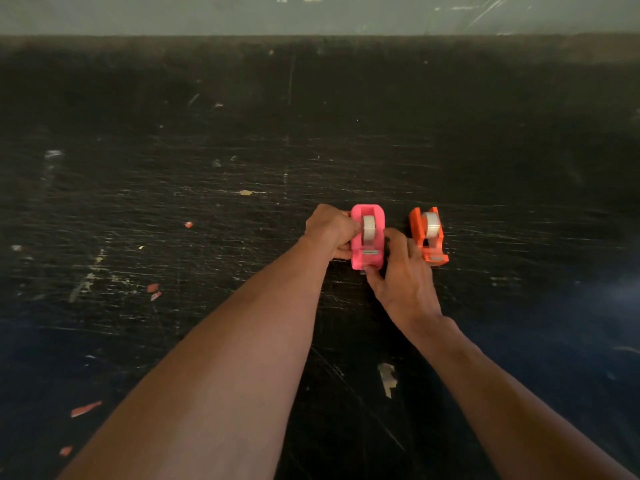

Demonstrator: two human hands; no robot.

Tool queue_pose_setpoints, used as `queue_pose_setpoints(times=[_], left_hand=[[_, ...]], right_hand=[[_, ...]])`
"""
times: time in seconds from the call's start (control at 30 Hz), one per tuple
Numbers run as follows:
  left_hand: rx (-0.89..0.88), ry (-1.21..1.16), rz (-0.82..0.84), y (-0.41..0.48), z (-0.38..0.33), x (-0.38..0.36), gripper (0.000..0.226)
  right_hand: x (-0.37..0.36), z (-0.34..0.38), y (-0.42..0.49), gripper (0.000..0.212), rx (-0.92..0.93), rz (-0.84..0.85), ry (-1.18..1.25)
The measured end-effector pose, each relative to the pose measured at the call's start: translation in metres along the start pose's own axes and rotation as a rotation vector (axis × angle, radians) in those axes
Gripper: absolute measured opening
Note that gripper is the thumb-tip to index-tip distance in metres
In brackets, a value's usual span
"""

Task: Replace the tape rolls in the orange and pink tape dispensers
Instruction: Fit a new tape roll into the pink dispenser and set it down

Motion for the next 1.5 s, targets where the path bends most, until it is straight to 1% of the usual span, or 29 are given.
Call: queue_pose_setpoints(times=[0.07,0.37,0.53,0.77,0.87,0.97,1.07,1.17,1.23,1.37,1.5], left_hand=[[-0.005,-0.007,0.002,0.002,0.001,-0.002,0.031],[-0.030,-0.015,-0.003,-0.001,0.000,-0.002,0.034],[-0.037,-0.076,-0.008,-0.004,0.004,-0.001,0.037],[-0.080,-0.166,-0.102,-0.010,0.017,0.001,0.035],[-0.086,-0.181,-0.148,-0.014,0.022,0.001,0.032],[-0.083,-0.169,-0.200,-0.020,0.028,0.003,0.033],[-0.120,-0.042,-0.250,-0.038,0.033,0.009,0.037],[-0.193,0.245,-0.299,-0.069,0.036,0.009,0.040],[-0.233,0.404,-0.307,-0.097,0.041,0.003,0.039],[-0.290,0.577,-0.249,-0.153,0.067,-0.014,0.040],[-0.342,0.706,-0.156,-0.205,0.100,-0.033,0.041]], right_hand=[[-0.003,-0.004,0.002,0.060,-0.019,0.018,0.003],[-0.006,-0.006,0.009,0.056,-0.058,0.054,-0.014],[-0.007,-0.005,0.008,0.055,-0.072,0.057,-0.006],[-0.007,-0.004,0.005,0.059,-0.072,0.049,-0.014],[-0.006,-0.003,0.003,0.059,-0.082,0.068,-0.016],[-0.006,-0.002,0.002,0.065,-0.117,0.110,0.001],[0.000,0.000,-0.008,0.070,-0.161,0.133,0.050],[0.004,0.002,-0.030,0.074,-0.223,0.179,0.046],[0.010,0.005,-0.053,0.074,-0.268,0.202,0.047],[0.022,0.014,-0.106,0.066,-0.249,0.208,-0.013],[0.032,0.017,-0.164,0.057,-0.263,0.225,-0.057]])
Point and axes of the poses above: each hand's wrist, its own y-axis towards the middle knuckle, its own x-axis out of the back of the hand, z = x × y, the point moved 7 cm from there along y, towards the middle knuckle, and after that the axes turned 10 degrees about z, right-handed, at the moved point
